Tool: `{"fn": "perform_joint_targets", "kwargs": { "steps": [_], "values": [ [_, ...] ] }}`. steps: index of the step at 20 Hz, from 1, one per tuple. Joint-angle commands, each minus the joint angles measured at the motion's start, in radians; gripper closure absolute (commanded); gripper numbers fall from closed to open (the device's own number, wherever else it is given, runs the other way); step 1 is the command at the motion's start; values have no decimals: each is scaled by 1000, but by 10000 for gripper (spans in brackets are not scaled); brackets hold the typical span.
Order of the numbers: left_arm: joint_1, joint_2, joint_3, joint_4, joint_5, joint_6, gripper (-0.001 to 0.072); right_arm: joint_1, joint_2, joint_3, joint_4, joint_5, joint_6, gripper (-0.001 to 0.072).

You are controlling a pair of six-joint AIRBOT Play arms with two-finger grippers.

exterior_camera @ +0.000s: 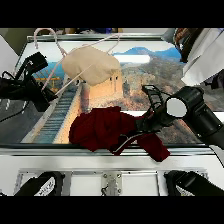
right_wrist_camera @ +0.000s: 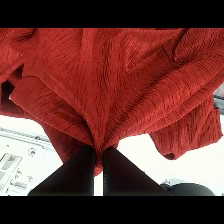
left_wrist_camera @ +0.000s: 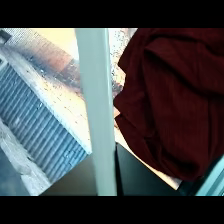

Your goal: Fold the clothes and pants, and hang the long-sleeved shirts on hangers.

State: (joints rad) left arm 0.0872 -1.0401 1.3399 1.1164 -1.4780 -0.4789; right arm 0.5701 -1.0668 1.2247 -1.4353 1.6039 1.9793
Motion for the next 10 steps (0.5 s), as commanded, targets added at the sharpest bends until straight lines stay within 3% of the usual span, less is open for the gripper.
{"fn": "perform_joint_targets", "kwargs": {
  "steps": [1,5,10],
  "values": [
    [9,-1,0,-19,-113,262,681,1,0,0,0,0,0,681],
    [40,-77,0,-36,-301,342,681,1,0,0,0,0,0,682],
    [109,-146,0,-178,-328,406,681,1,0,0,0,-10,0,681]
  ]
}}
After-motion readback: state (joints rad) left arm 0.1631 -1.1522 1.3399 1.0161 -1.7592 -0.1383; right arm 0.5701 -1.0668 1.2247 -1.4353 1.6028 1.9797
